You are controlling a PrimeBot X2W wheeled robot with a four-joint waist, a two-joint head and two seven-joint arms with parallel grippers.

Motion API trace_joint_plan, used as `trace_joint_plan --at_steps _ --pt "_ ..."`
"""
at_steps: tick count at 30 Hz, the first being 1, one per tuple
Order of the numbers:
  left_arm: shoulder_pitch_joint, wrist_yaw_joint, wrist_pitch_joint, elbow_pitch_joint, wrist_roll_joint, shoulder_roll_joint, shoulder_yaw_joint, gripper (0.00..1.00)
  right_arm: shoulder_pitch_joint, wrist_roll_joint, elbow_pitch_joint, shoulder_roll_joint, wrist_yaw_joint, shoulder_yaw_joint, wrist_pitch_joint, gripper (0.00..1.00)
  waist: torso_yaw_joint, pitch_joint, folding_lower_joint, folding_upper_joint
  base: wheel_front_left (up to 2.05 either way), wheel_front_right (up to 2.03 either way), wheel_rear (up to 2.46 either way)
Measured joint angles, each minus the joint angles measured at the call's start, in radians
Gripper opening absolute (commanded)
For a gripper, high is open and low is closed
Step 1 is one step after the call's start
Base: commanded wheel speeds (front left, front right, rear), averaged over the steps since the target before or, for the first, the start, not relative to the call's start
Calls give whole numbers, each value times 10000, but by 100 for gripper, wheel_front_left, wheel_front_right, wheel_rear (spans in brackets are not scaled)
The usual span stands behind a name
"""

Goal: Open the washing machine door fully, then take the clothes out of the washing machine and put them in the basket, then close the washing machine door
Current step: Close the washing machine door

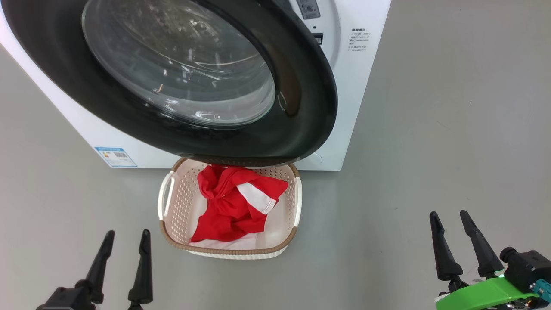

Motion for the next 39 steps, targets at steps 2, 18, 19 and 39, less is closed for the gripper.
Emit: trace_joint_plan --at_steps 2,18,19,39 --pt "0 0 0 -8 0 -50 -13 100 0 0 0 2 0 -4 0 100 -3 0 0 0 0 0 0" --pt "-4 0 0 -29 10 -107 -52 100 -18 2 -12 21 0 213 0 30 53 83 0 0 0 0 0" --pt "-7 0 0 -29 10 -107 -71 100 -30 15 -8 21 0 251 0 0 67 99 0 0 0 0 0" --pt "-503 0 0 119 -606 -146 -955 100 -3366 267 150 -755 0 2512 0 0 974 734 0 0 0 0 0"
